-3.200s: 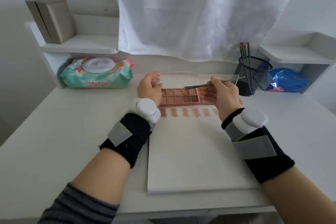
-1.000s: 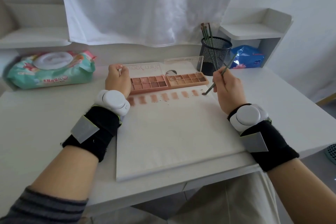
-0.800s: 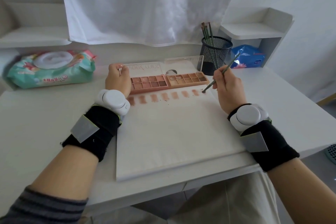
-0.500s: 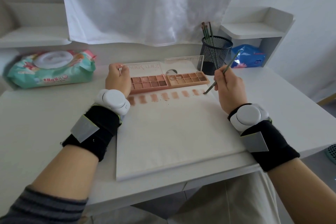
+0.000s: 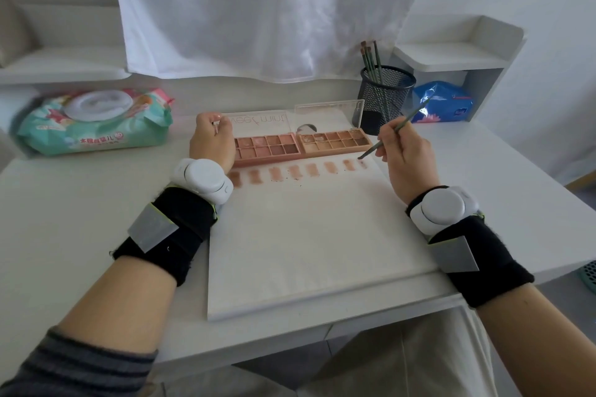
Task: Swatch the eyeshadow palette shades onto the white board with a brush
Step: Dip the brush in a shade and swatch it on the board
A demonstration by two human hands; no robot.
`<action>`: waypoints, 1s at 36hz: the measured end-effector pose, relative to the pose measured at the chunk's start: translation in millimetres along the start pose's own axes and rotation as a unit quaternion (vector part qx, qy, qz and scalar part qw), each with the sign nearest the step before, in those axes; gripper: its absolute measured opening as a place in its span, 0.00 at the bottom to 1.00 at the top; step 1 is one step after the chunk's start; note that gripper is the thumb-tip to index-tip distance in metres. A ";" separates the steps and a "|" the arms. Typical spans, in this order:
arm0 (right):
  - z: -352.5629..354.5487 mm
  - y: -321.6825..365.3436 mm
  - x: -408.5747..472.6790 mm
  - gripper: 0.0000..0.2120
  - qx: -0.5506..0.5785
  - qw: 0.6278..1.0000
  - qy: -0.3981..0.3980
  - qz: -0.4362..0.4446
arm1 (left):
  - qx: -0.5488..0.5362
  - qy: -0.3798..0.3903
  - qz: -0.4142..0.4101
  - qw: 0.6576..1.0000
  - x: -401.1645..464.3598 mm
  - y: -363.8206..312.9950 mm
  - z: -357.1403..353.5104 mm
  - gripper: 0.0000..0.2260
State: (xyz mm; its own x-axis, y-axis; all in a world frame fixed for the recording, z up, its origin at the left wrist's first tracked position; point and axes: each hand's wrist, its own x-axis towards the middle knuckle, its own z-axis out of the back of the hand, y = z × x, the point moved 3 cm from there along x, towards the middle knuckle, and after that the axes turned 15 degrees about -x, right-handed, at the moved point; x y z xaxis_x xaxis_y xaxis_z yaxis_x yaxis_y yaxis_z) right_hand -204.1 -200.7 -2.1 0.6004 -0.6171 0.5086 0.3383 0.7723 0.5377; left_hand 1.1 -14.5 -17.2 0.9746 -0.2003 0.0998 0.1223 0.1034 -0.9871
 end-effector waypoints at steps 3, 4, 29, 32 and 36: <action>-0.3 2.6 -0.6 0.07 -0.014 1.000 0.017 0.014 | -0.001 0.000 -0.001 1.000 0.5 0.1 0.2 0.15; 0.6 4.0 -0.8 0.08 -0.019 0.999 0.016 0.020 | 0.000 0.001 -0.002 1.000 0.6 0.2 0.0 0.15; 3.5 3.3 -1.9 0.09 0.001 1.000 -0.020 0.007 | -0.006 0.003 -0.001 1.000 1.9 1.8 -0.4 0.15; 2.0 2.3 -1.7 0.07 0.011 1.000 -0.019 0.003 | -0.006 0.003 0.001 1.000 1.7 2.2 -0.3 0.15; -1.7 2.0 -1.0 0.07 0.005 1.000 0.013 0.008 | -0.002 0.001 0.001 1.000 2.0 2.4 -0.4 0.15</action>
State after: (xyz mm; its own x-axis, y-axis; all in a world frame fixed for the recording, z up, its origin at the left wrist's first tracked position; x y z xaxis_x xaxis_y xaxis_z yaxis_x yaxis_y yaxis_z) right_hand -202.8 -198.4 -2.7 0.6239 -0.6009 0.4997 0.3210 0.7800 0.5371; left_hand 3.2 -15.0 -19.4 0.9744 -0.2023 0.0982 0.1204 0.1005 -0.9876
